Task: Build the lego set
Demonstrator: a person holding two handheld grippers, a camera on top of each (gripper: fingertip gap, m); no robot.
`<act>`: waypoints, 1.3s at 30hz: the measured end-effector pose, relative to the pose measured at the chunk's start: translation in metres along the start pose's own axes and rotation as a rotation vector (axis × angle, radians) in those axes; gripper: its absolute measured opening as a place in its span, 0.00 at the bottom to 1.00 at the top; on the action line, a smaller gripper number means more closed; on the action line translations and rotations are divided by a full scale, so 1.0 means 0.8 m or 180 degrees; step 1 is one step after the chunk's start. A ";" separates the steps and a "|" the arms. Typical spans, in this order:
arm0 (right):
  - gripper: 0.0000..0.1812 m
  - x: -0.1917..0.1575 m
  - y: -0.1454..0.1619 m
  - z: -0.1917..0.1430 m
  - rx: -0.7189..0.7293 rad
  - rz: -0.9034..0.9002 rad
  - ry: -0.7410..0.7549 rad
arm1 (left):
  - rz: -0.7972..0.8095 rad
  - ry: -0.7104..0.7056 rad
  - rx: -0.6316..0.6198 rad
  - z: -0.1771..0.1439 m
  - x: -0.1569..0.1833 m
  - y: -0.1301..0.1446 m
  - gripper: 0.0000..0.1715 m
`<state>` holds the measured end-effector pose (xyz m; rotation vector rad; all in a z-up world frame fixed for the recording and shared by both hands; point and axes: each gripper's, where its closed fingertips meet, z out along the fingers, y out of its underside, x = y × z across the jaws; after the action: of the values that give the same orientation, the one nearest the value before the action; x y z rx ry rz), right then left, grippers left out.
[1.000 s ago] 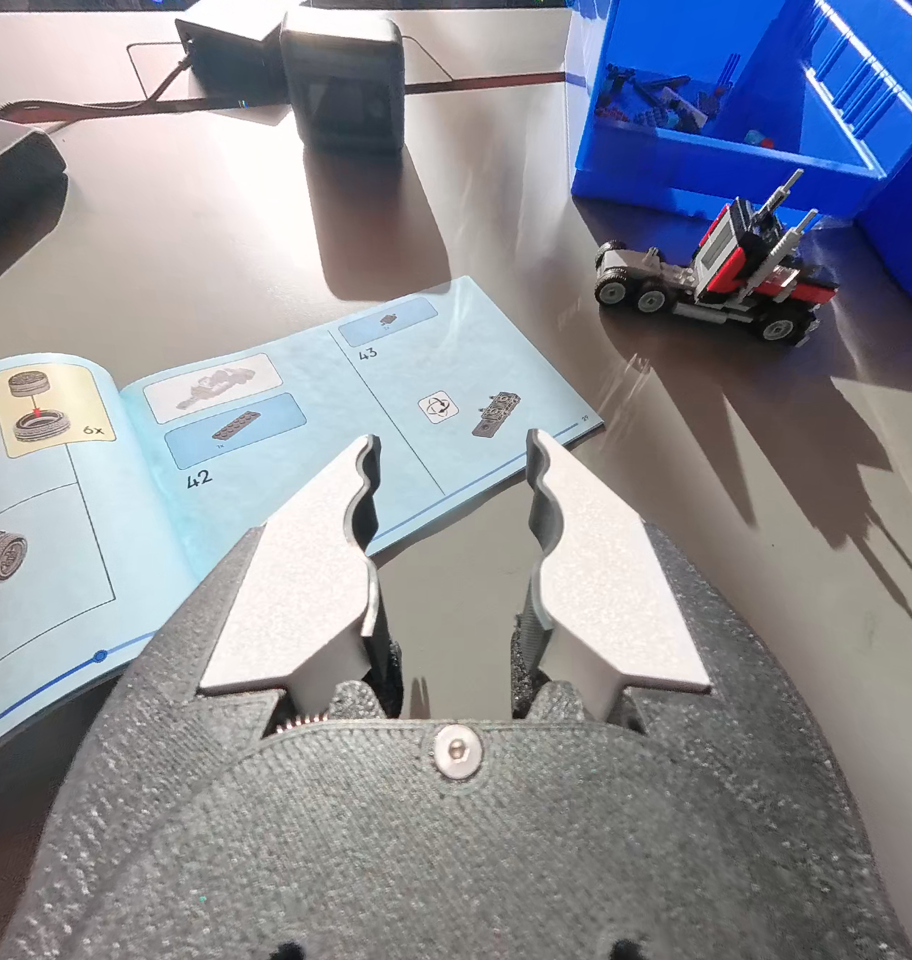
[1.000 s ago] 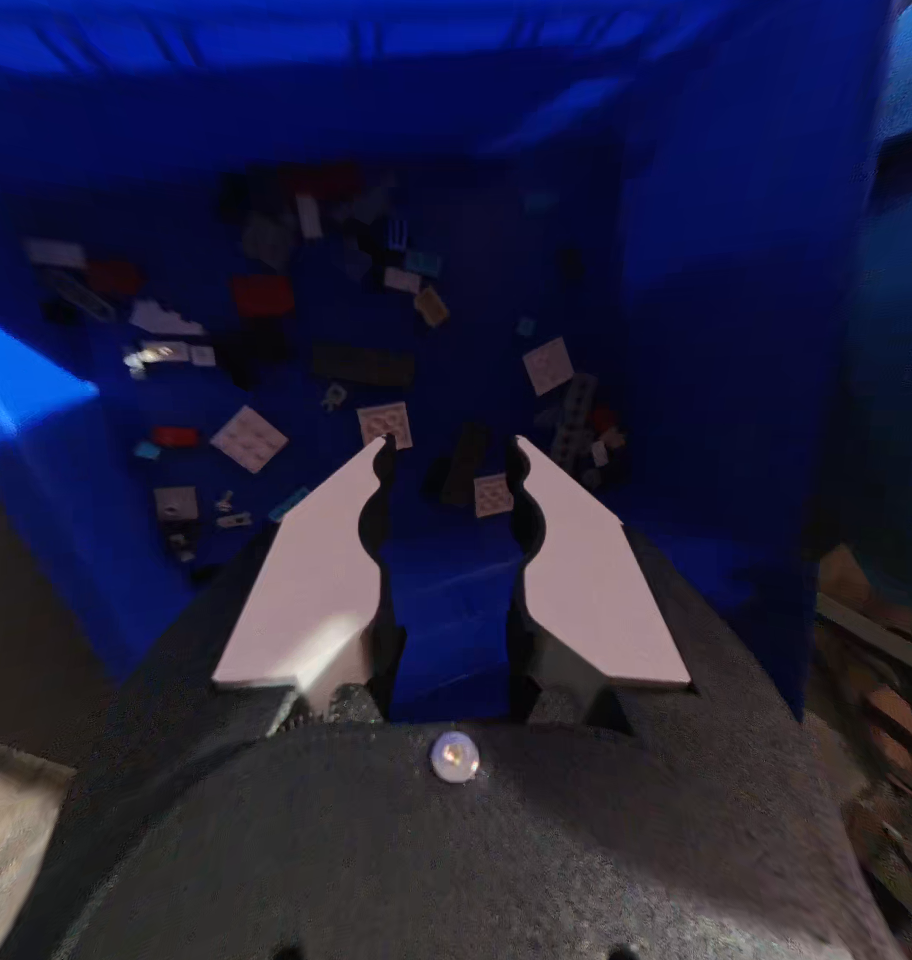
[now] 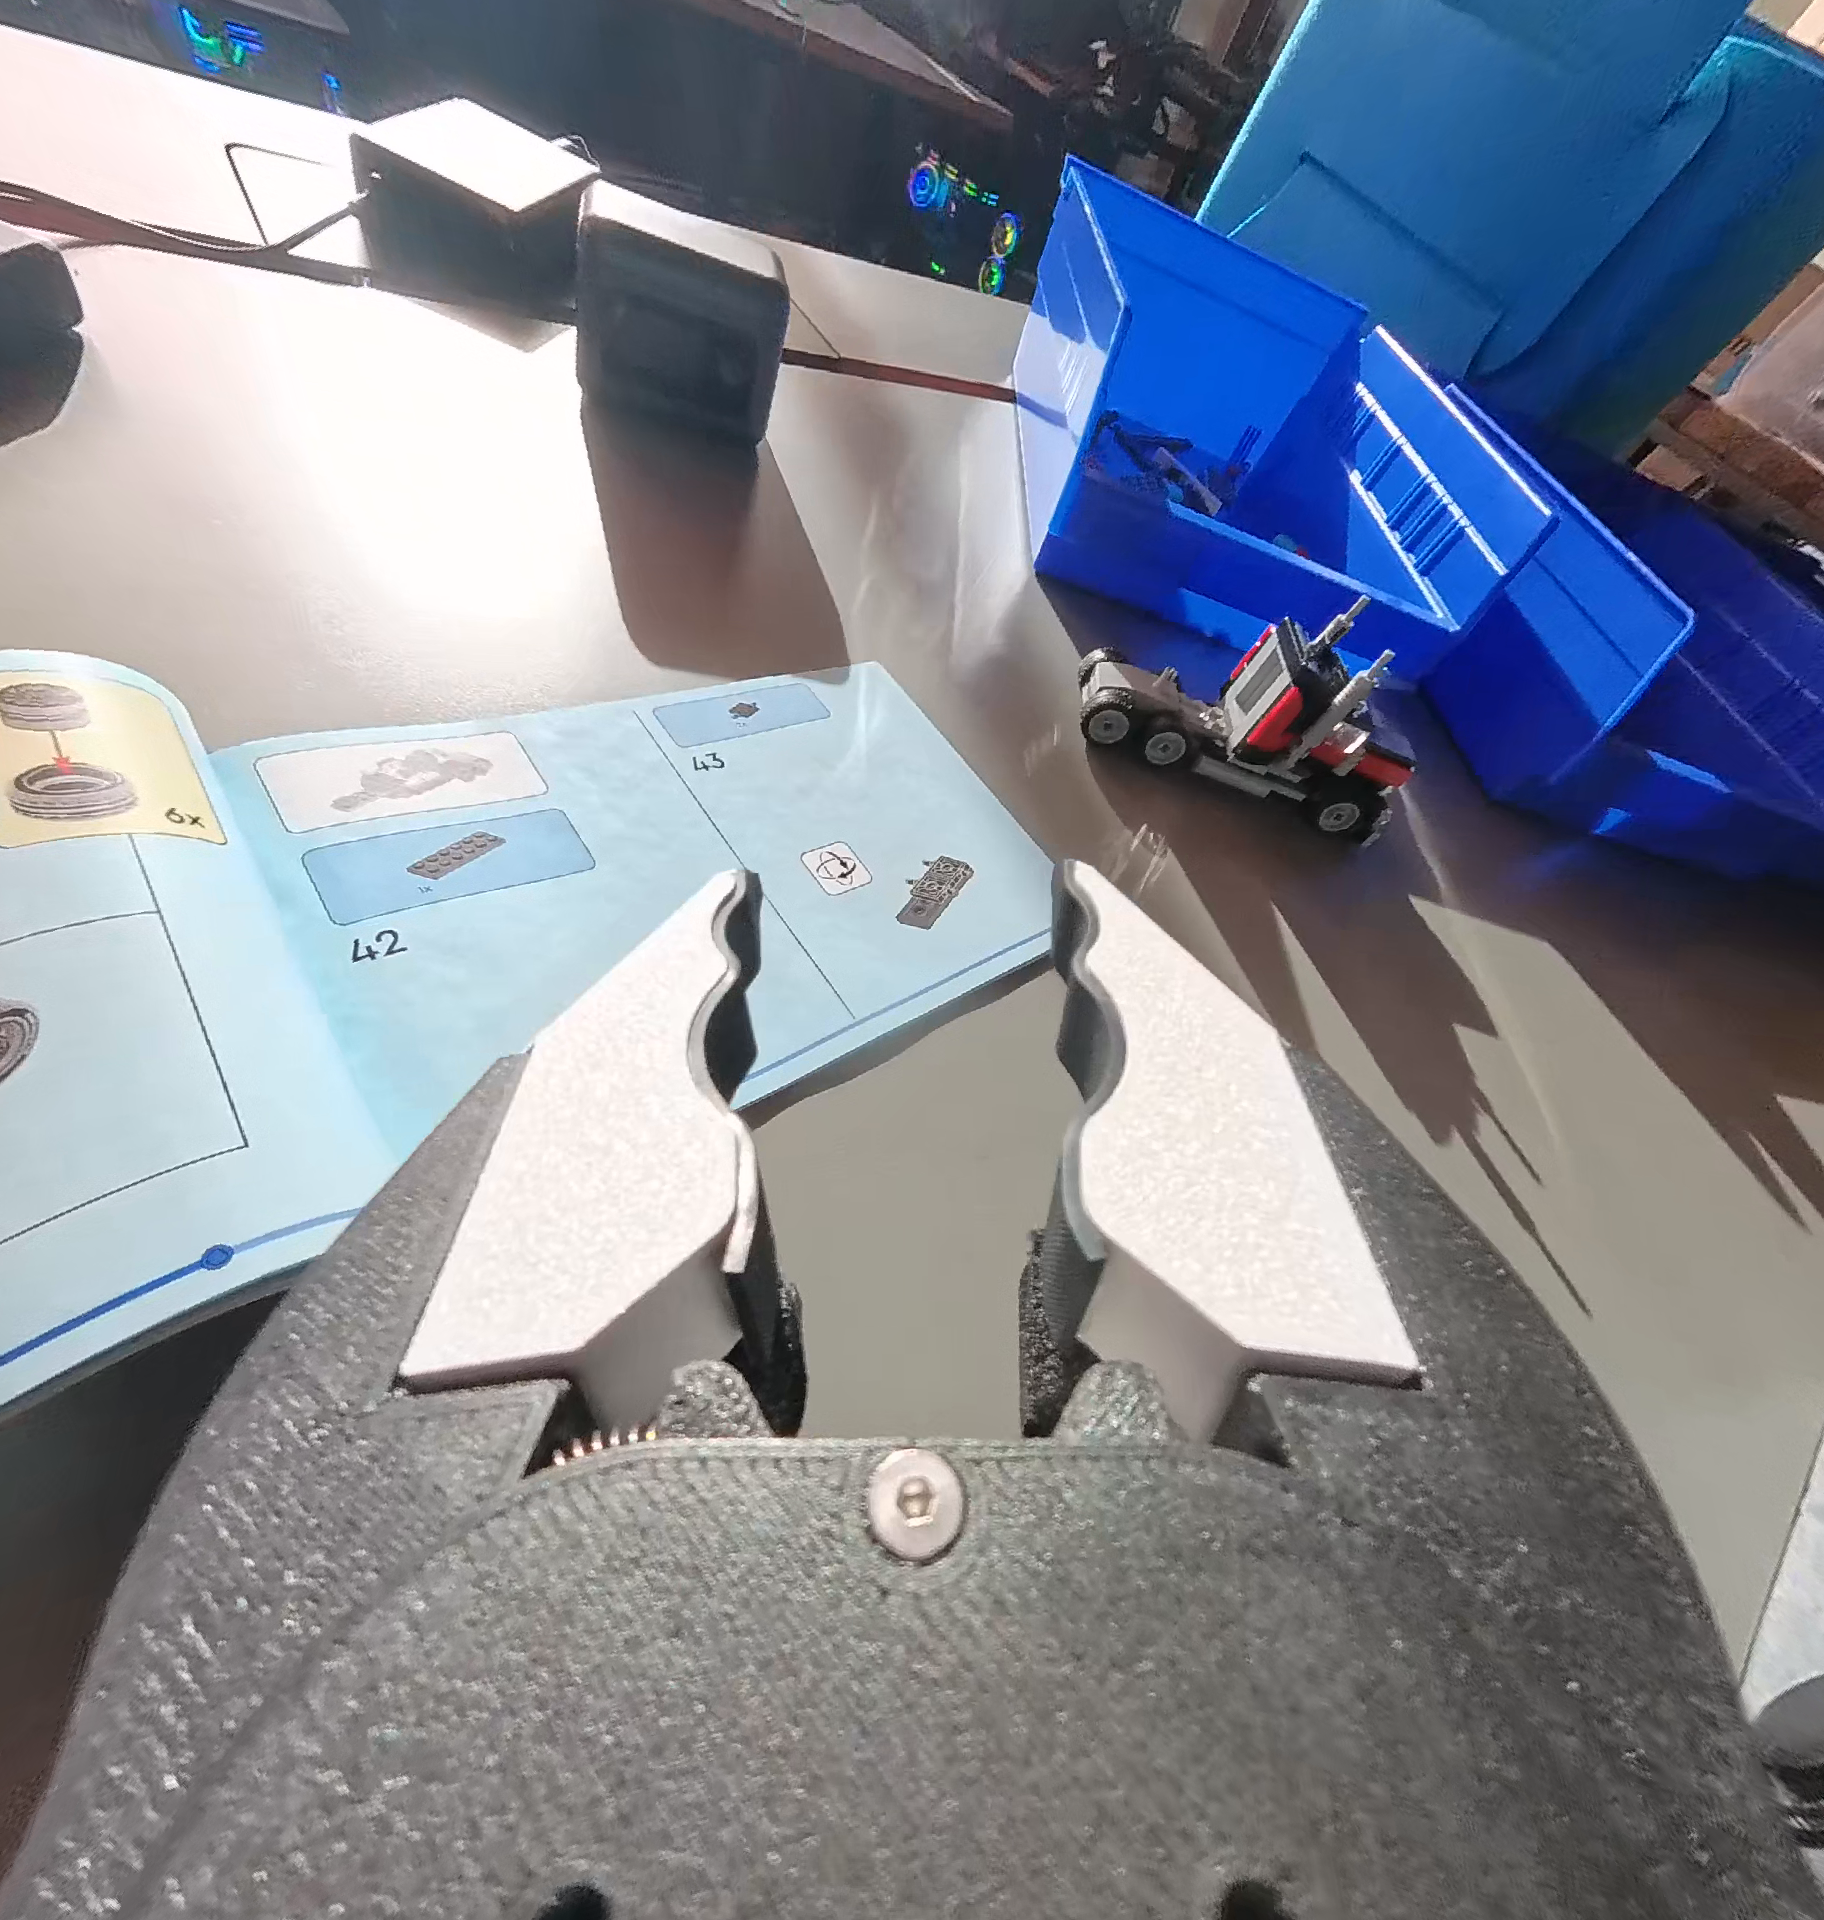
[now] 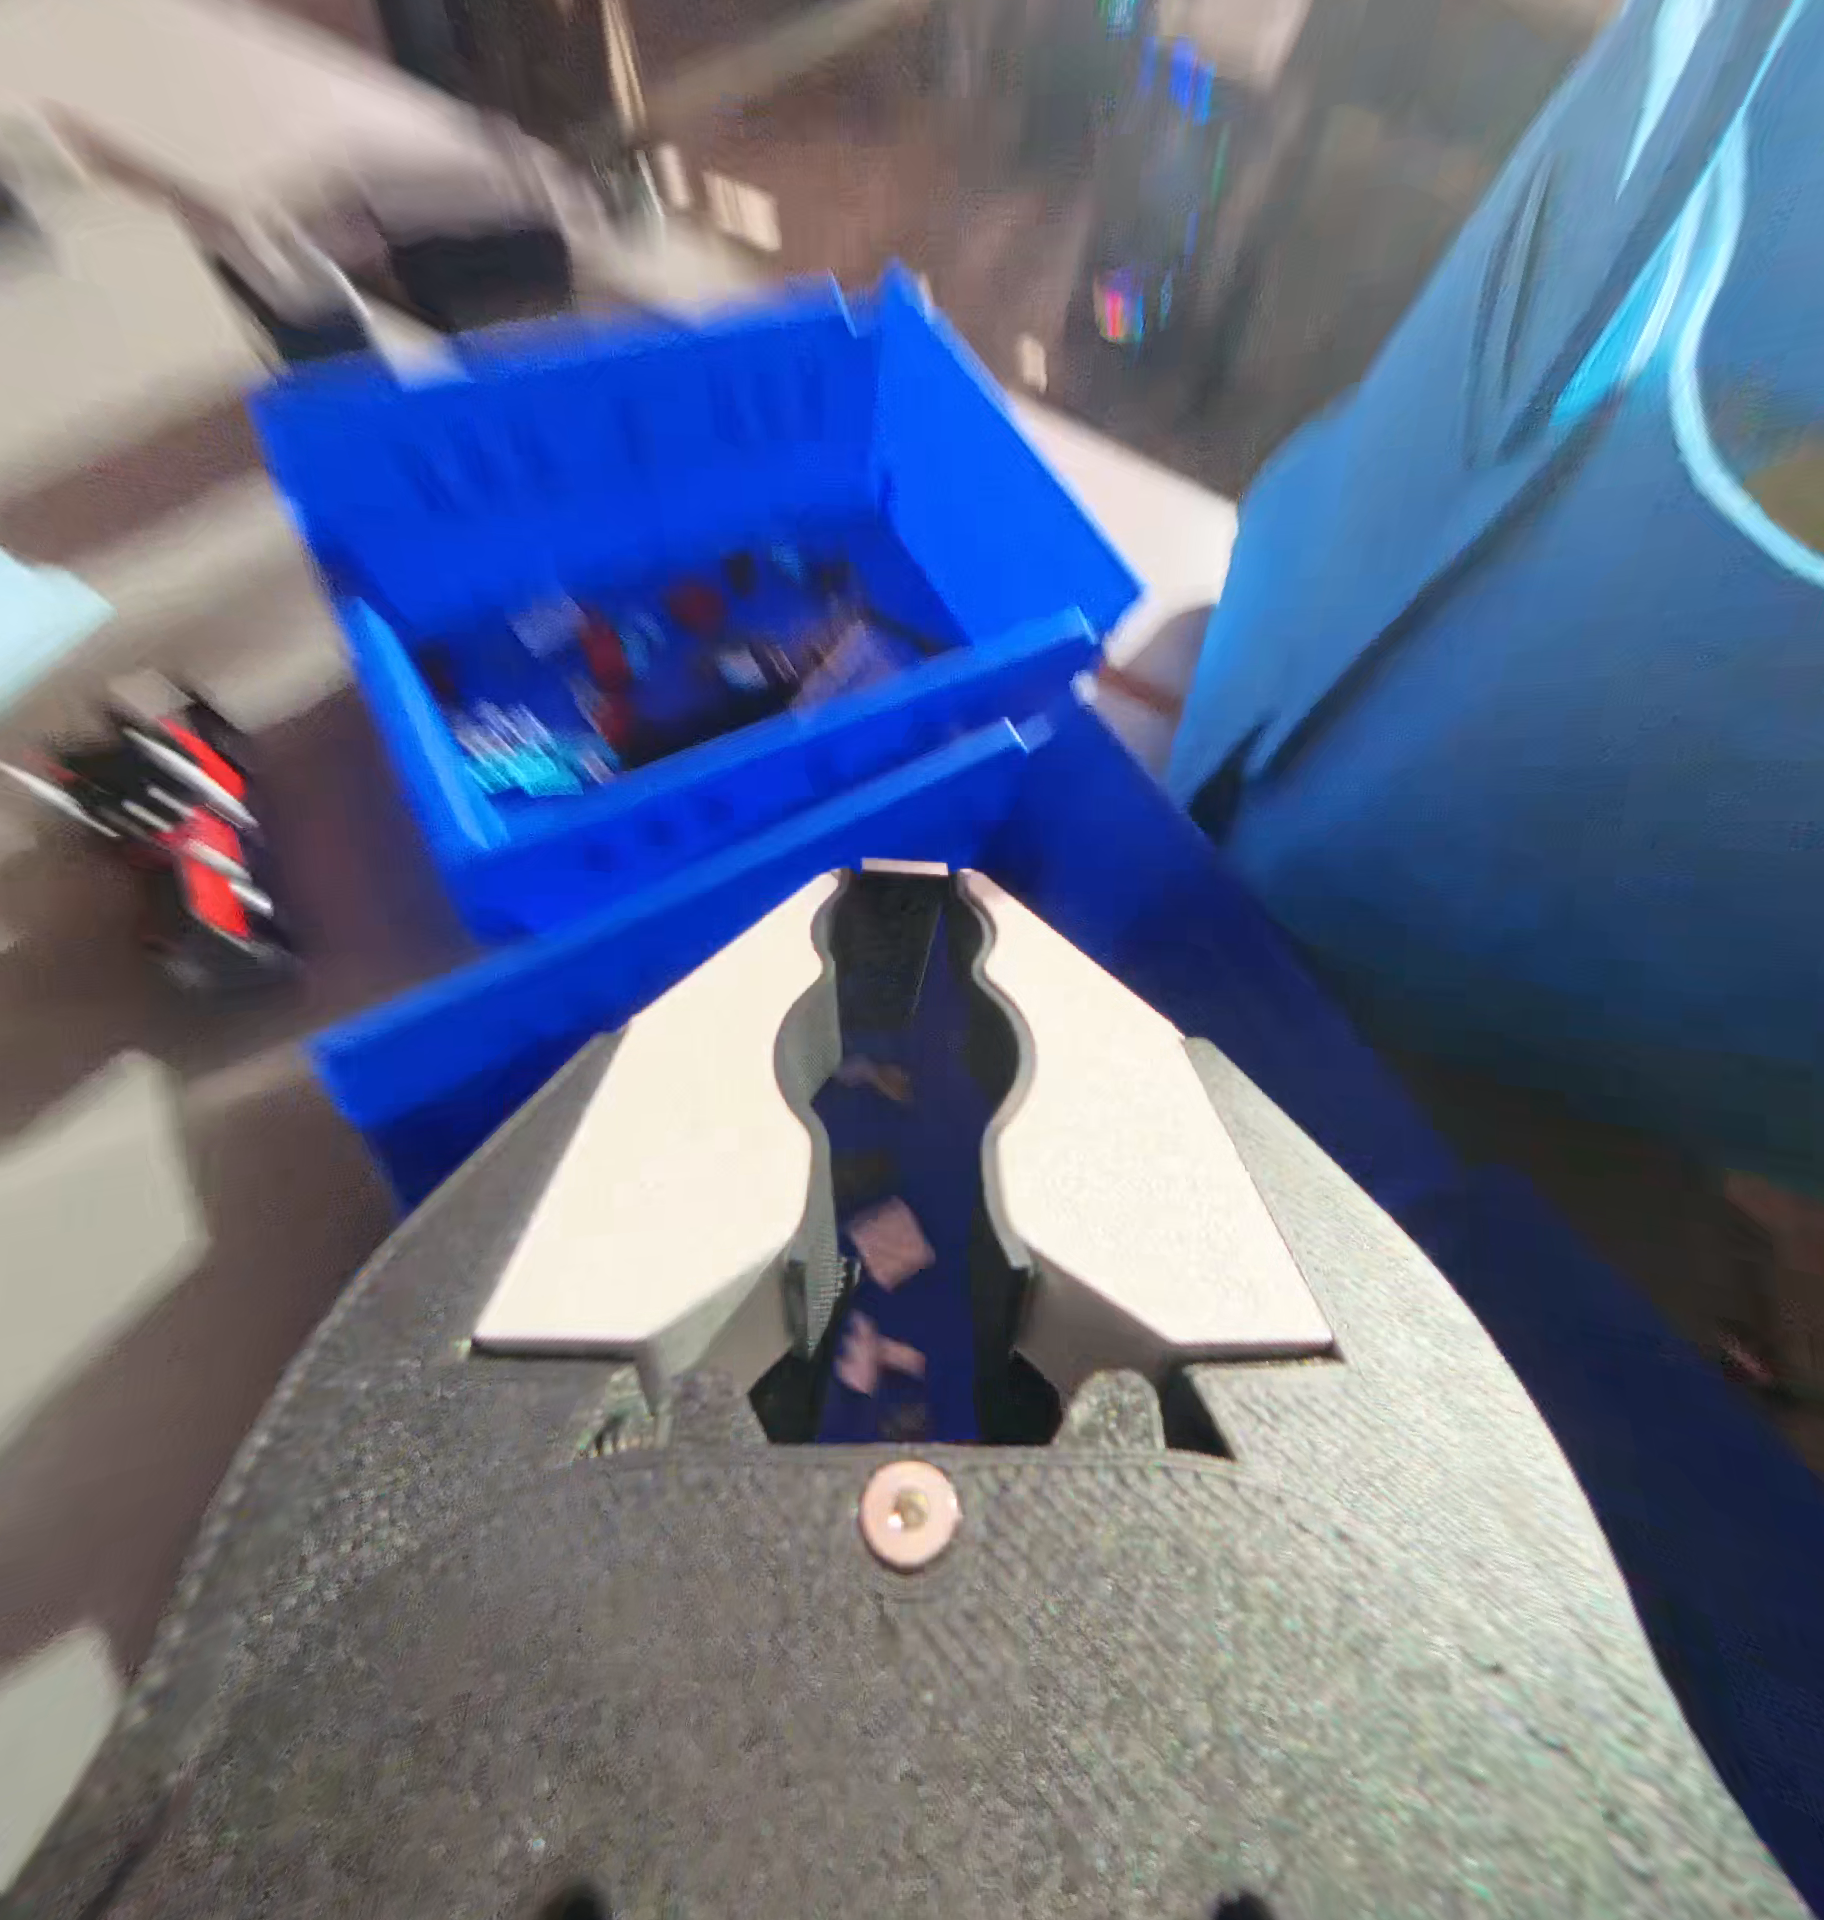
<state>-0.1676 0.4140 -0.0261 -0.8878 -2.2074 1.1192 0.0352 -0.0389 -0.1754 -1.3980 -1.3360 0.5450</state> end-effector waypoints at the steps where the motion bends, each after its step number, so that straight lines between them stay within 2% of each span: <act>1: 0.11 -0.020 -0.014 -0.015 0.0311 0.0093 -0.0056 | -0.0004 0.0039 -0.0015 0.001 0.002 0.001 0.34; 3: 0.11 -0.060 -0.025 -0.034 0.0727 0.0237 -0.0174 | 0.0006 0.0113 -0.0039 0.001 0.006 0.002 0.34; 6: 0.11 -0.131 -0.026 -0.039 0.1173 0.0479 -0.0543 | 0.0032 0.0224 -0.0040 0.001 0.012 0.002 0.34; 10: 0.10 -0.228 -0.018 -0.010 0.1571 0.0976 -0.1144 | 0.0106 0.0448 -0.0093 -0.001 0.030 0.007 0.34; 12: 0.11 -0.278 -0.017 0.011 0.1712 0.1282 -0.1534 | -0.0001 0.0695 -0.0103 -0.003 0.049 0.011 0.34; 14: 0.11 -0.323 -0.018 0.031 0.1831 0.1539 -0.1860 | -0.0372 0.1085 -0.0055 -0.007 0.074 0.012 0.34; 19: 0.10 -0.411 -0.031 0.062 0.2156 0.1707 -0.2504 | -0.1637 0.1958 0.0133 -0.022 0.120 -0.002 0.33; 22: 0.10 -0.446 -0.039 0.070 0.2254 0.1717 -0.2814 | -0.2233 0.2193 0.0238 -0.024 0.123 -0.007 0.32; 28: 0.10 -0.495 -0.046 0.084 0.2158 0.1636 -0.3137 | -0.2982 0.2561 0.0314 -0.023 0.124 -0.020 0.30; 39: 0.11 -0.529 -0.051 0.078 0.2232 0.1454 -0.3402 | -0.4010 0.3256 0.0180 -0.014 0.143 -0.028 0.19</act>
<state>0.0554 0.0515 -0.0858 -0.5009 -1.9844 2.8570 0.0660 0.0555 -0.1136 -0.3888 -1.0103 -0.8650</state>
